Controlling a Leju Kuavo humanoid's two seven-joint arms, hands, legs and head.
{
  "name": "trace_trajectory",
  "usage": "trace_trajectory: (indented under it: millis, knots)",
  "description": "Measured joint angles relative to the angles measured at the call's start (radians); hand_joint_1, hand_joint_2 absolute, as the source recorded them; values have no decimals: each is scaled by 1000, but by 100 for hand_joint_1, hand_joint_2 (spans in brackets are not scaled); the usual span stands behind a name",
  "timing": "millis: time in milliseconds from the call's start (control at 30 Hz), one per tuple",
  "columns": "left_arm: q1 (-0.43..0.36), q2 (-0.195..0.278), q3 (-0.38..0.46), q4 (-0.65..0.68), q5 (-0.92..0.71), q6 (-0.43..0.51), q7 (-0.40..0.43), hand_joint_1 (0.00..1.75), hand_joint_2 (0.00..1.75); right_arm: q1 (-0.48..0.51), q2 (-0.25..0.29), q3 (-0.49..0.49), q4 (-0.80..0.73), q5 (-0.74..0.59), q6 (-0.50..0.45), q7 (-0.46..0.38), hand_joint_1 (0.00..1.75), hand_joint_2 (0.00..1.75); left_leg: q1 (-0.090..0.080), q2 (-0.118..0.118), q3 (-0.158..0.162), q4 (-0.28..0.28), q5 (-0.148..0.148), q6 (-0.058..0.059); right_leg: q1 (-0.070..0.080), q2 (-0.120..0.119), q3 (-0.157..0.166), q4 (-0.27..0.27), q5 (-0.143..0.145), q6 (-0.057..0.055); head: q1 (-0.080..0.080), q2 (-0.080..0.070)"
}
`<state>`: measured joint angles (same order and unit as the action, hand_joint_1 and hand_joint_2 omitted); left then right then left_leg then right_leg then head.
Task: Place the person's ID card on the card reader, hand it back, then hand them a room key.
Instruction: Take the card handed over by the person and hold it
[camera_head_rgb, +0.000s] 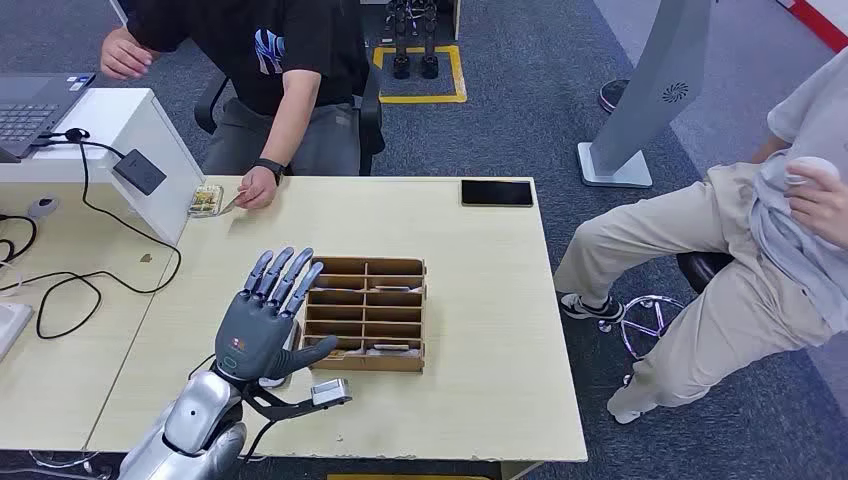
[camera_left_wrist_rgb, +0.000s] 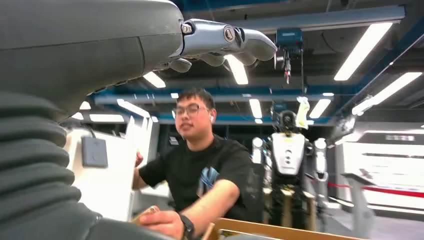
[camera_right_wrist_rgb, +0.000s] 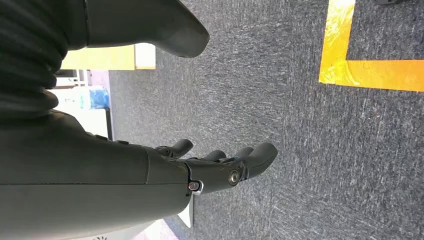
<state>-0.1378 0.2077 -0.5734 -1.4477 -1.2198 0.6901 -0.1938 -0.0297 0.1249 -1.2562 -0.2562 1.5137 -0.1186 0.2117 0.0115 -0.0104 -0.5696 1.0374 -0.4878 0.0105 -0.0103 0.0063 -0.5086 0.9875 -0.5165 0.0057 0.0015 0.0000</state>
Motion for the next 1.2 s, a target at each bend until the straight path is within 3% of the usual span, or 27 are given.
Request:
trace_trajectory:
  millis: [133, 300, 733, 933, 1200]
  knots:
    - [7, -18, -5, 0, 211, 0, -99, 0, 175, 1, 0, 0, 0, 0, -2, -1, 0, 175, 0, 0, 0, 0, 0, 0, 0, 0, 0, 0, 0, 0, 0, 0]
    - [9, -22, -23, -14, 339, -6, -122, 0, 175, 1, 0, 0, 0, 0, -4, -4, 0, 175, 0, 0, 0, 0, 0, 0, 0, 0, 0, 0, 0, 0, 0, 0]
    - [30, -10, -52, -89, 549, -81, -236, 0, 175, 2, 0, -2, 0, 0, -7, -6, 0, 175, 0, 0, 0, 0, 0, 0, 0, 0, 0, 0, 0, 0, 0, 0]
    - [39, -3, -63, -131, 670, -172, -295, 0, 175, 2, 0, -3, 0, 0, -14, -11, 0, 175, 0, 0, 0, 0, 0, 0, 0, 0, 0, 0, 0, 0, 0, 0]
    - [47, 3, -67, -157, 693, -190, -309, 0, 175, 2, 0, -5, 0, 0, -14, -13, 0, 175, 0, 0, 0, 0, 0, 0, 0, 0, 0, 0, 0, 0, 0, 0]
